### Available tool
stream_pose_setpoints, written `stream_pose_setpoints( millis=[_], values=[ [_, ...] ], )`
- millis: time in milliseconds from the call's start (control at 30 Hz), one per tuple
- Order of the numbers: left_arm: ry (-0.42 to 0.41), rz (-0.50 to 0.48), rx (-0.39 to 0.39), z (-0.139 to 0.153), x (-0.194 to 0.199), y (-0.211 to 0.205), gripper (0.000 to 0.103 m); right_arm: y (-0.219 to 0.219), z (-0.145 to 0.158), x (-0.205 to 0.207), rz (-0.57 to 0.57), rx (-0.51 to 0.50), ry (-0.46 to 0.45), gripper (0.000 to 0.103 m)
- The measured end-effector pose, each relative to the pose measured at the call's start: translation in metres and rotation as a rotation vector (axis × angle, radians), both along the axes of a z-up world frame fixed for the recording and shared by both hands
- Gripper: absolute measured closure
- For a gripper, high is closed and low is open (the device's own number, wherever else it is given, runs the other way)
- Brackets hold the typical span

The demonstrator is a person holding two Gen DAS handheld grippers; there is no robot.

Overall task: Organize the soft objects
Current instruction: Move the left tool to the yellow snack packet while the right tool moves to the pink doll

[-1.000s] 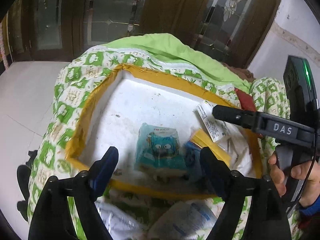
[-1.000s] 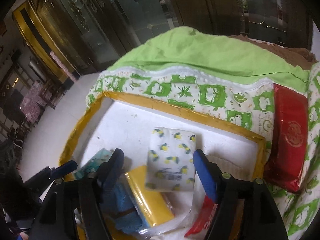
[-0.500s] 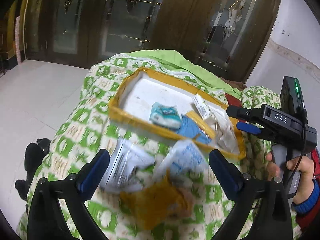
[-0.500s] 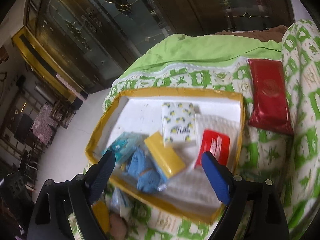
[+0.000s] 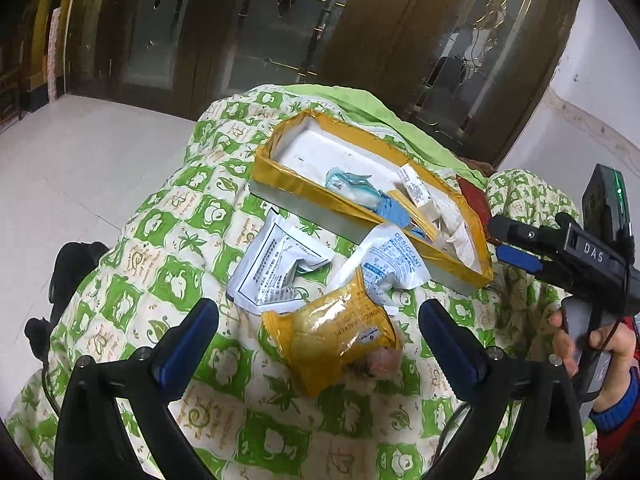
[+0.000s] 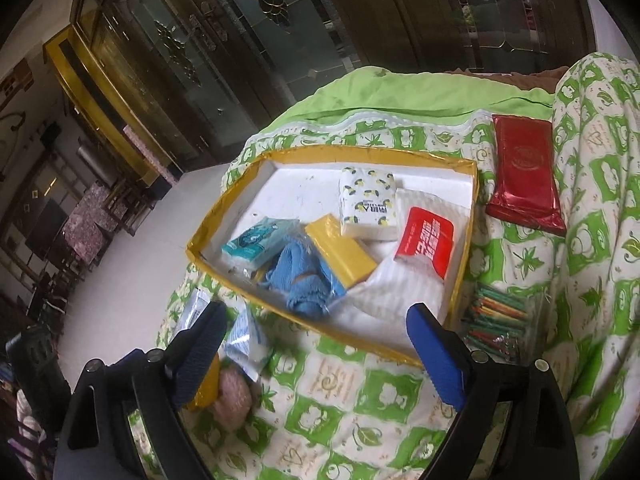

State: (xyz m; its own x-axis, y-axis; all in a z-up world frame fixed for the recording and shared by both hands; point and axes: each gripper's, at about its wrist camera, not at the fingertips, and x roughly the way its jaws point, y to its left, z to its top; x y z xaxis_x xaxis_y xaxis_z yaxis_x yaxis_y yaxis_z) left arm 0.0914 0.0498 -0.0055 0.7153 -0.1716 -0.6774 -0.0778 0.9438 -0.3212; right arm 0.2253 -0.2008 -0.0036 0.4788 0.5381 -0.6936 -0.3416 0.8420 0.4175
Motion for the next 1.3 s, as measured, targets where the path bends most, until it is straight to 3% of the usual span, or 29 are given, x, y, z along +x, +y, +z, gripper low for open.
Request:
stream_pose_setpoints(
  millis=[300, 400, 533, 600, 933, 1300],
  values=[
    [0.007, -0.037, 0.02, -0.002, -0.009, -0.006, 0.003, 0.009, -0.003, -0.01, 0.066, -0.013, -0.004, 0.01],
    [0.014, -0.079, 0.059, -0.003, -0.009, -0.017, 0.003, 0.018, -0.006, -0.015, 0.109, -0.021, 0.001, 0.017],
    [0.044, -0.136, 0.143, -0.01, -0.003, -0.034, 0.003, 0.028, -0.018, -0.013, 0.151, 0.007, 0.076, 0.024],
    [0.058, -0.143, 0.15, -0.015, 0.001, -0.035, 0.003, 0.032, -0.027, -0.011, 0.152, 0.03, 0.125, 0.028],
    [0.098, -0.107, -0.016, -0.034, 0.021, -0.018, 0.003, 0.06, -0.051, 0.008, 0.148, 0.105, 0.252, 0.031],
    [0.124, -0.09, -0.045, -0.045, 0.029, -0.016, 0.004, 0.096, -0.065, 0.017, 0.174, 0.064, 0.261, 0.031]
  ],
)
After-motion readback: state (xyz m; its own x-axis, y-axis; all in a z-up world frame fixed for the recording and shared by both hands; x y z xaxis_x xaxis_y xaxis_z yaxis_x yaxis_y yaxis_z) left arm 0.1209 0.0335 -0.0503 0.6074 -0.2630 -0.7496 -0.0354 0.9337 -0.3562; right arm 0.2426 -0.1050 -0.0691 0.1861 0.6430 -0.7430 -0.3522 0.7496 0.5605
